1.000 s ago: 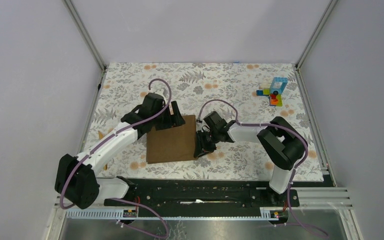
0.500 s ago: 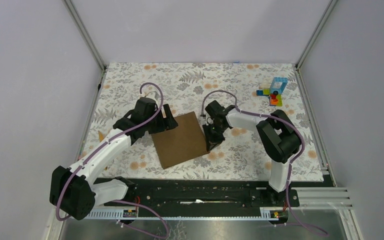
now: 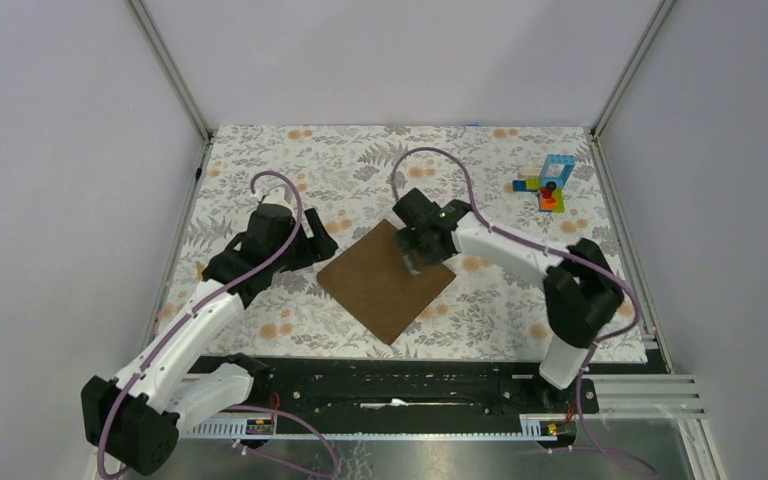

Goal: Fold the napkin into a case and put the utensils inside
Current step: Rotate the lower triangle-folded napkin at the center of the board, then pick up the lower triangle-folded napkin from the center of the board.

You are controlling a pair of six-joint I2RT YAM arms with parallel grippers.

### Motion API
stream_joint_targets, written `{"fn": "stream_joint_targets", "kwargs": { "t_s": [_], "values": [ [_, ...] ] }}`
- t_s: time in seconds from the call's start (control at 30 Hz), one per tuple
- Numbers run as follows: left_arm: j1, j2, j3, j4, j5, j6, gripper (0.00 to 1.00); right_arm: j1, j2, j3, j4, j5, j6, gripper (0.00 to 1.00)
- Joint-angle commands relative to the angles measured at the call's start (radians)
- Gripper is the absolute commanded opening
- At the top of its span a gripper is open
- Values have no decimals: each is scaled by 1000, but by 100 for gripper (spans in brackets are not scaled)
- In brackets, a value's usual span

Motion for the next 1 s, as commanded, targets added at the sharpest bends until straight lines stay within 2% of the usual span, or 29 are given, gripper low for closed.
{"fn": "stream_joint_targets", "kwargs": {
  "t_s": [0.0,0.03,0.1,0.23,0.27,0.33,0.6,0.8,0.97],
  "values": [
    [12,-122,-1,-107,-314,-101,84,182,-173,-86,263,-337,-58,99],
    [14,-144,3,-136,-367,-127,87,218,-178,-110,319,-419,-56,100],
    [14,-189,13,-189,-479,-172,89,282,-160,-128,376,-463,-50,100],
    [15,-279,15,-250,-576,-228,91,368,-47,-48,304,-386,-36,100],
    [14,-301,12,-252,-582,-231,91,378,-3,-5,258,-360,-24,97],
    [15,-336,7,-253,-584,-240,91,387,88,74,156,-345,1,81],
    [16,-363,-5,-251,-582,-258,91,422,164,103,82,-312,29,54],
    [15,-328,-4,-251,-559,-255,91,457,186,116,46,-254,32,54],
    [15,-325,-13,-235,-551,-254,91,483,183,135,4,-221,51,58]
  ]
}}
